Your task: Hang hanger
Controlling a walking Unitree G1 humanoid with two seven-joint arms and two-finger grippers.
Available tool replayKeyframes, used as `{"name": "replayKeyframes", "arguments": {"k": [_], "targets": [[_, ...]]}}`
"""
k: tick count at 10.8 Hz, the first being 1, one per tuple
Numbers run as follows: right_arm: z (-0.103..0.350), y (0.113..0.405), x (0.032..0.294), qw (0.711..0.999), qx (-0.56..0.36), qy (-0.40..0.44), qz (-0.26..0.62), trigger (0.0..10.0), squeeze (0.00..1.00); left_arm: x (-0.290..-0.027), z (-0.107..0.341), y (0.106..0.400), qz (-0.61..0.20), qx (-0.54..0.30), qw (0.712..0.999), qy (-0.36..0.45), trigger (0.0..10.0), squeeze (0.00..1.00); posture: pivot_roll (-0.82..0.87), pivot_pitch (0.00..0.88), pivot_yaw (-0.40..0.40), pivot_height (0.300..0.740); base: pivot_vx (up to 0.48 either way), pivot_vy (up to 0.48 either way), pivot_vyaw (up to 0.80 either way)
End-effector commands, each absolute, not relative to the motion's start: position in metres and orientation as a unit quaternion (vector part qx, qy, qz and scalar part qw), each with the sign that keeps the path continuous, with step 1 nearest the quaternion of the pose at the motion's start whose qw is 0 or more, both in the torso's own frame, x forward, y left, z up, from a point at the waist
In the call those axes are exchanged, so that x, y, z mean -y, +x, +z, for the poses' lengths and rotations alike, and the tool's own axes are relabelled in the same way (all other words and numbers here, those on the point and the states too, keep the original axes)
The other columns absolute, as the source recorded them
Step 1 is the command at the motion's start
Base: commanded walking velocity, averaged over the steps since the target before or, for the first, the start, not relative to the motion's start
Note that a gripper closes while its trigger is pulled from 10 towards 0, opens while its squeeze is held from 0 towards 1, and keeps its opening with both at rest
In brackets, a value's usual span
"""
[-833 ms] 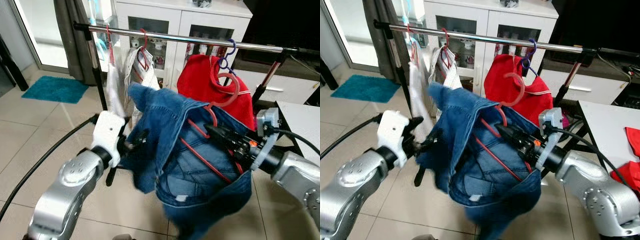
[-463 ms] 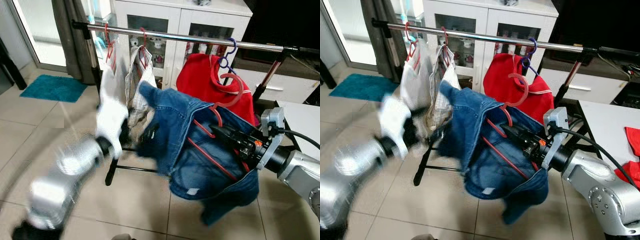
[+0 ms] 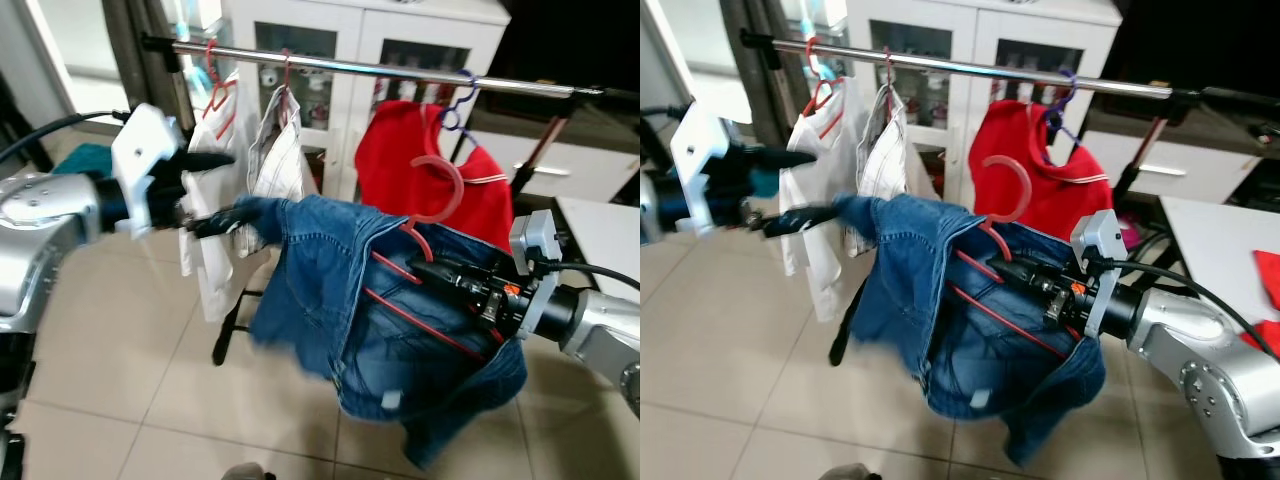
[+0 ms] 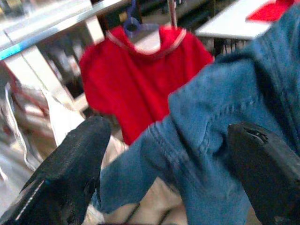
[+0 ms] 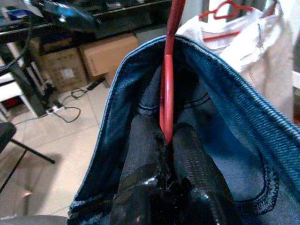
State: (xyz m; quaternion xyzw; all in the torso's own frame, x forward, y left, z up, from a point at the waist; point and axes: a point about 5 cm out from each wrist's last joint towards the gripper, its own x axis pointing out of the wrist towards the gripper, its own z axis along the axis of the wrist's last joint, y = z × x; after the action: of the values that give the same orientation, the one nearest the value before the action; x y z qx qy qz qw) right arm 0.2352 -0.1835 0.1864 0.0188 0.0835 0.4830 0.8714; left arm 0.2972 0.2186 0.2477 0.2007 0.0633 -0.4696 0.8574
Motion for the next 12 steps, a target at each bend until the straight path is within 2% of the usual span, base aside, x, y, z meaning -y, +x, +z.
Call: {"name": "replayKeyframes", "arguments": {"k": [1, 2, 3, 4, 7, 8, 9, 12], "targets": [[0.203, 0.229, 0.185, 0.860, -0.055, 0.004, 0.507, 10.0, 0.00, -0.231, 0.248, 0.297, -0.476, -0.084, 0.847, 0.222, 10.0, 0.51, 0.02, 0.000, -0.004, 0.740, 0.000, 0.000, 0.00], [0.207, 0.224, 0.188, 0.848, -0.057, 0.005, 0.528, 10.0, 0.00, -0.250, 0.243, 0.298, -0.462, -0.115, 0.838, 0.267, 10.0, 0.00, 0.03, 0.000, -0.005, 0.740, 0.000, 0.000, 0.00], [0.211, 0.221, 0.188, 0.836, -0.057, 0.010, 0.545, 10.0, 0.00, -0.264, 0.236, 0.296, -0.461, -0.145, 0.826, 0.289, 10.0, 0.00, 0.03, 0.000, -0.009, 0.740, 0.000, 0.000, 0.00], [0.214, 0.218, 0.187, 0.828, -0.055, 0.016, 0.558, 10.0, 0.00, -0.267, 0.231, 0.296, -0.468, -0.150, 0.822, 0.289, 10.0, 0.00, 0.04, 0.000, -0.014, 0.740, 0.000, 0.000, 0.00], [0.215, 0.214, 0.182, 0.812, -0.058, 0.017, 0.581, 10.0, 0.00, -0.256, 0.224, 0.304, -0.504, -0.114, 0.809, 0.281, 10.0, 0.00, 0.04, 0.000, -0.011, 0.740, 0.000, 0.000, 0.00], [0.216, 0.213, 0.182, 0.812, -0.058, 0.017, 0.581, 10.0, 0.00, -0.251, 0.222, 0.306, -0.521, -0.103, 0.801, 0.276, 1.4, 0.00, 0.04, 0.000, -0.010, 0.740, 0.000, 0.000, 0.00], [0.216, 0.213, 0.182, 0.813, -0.058, 0.017, 0.579, 10.0, 0.00, -0.250, 0.220, 0.307, -0.531, -0.096, 0.796, 0.276, 0.0, 0.00, 0.03, 0.000, -0.006, 0.740, 0.000, 0.000, 0.00], [0.216, 0.212, 0.182, 0.814, -0.057, 0.018, 0.578, 10.0, 0.00, -0.248, 0.208, 0.308, -0.551, -0.095, 0.781, 0.278, 0.0, 0.00, 0.03, 0.000, 0.002, 0.740, 0.000, 0.000, 0.00]]}}
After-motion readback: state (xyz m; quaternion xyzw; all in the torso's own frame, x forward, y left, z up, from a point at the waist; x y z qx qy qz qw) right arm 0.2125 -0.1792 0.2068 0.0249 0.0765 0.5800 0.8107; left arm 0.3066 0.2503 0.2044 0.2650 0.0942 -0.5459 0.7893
